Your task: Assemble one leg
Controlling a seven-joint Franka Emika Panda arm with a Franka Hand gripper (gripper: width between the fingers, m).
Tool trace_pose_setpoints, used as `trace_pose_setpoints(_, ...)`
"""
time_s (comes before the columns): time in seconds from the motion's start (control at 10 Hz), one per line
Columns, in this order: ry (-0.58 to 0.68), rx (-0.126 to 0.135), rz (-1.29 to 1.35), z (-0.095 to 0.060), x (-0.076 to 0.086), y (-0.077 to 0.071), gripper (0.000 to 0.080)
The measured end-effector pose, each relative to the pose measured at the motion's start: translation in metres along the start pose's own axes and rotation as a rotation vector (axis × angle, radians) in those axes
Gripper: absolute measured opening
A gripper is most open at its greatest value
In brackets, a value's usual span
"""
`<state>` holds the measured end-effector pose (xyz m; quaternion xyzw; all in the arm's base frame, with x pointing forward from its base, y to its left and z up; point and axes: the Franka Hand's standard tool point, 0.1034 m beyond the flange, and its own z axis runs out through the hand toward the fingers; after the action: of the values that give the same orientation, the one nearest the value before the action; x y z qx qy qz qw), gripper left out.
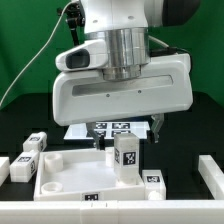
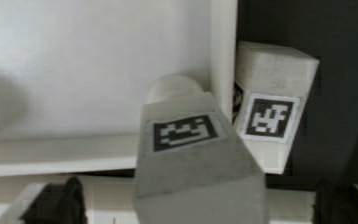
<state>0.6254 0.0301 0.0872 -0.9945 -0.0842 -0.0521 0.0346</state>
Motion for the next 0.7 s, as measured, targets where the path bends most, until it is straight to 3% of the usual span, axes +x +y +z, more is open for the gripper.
trace_pose_setpoints(0.1, 0.0, 0.0, 0.0, 0.0001, 0.0, -0.0002, 0.0549)
trace_pose_setpoints(0.2, 0.0, 0.0, 0.0, 0.0002, 0.0, -0.0003, 0.0349)
trace_pose_setpoints(0.3, 0.0, 0.0, 0.0, 0.0002, -0.0001, -0.0002, 0.0281)
trace_pose_setpoints(0.7, 0.0, 0.002, 0.074, 0.0002, 0.0, -0.0009, 0.0281)
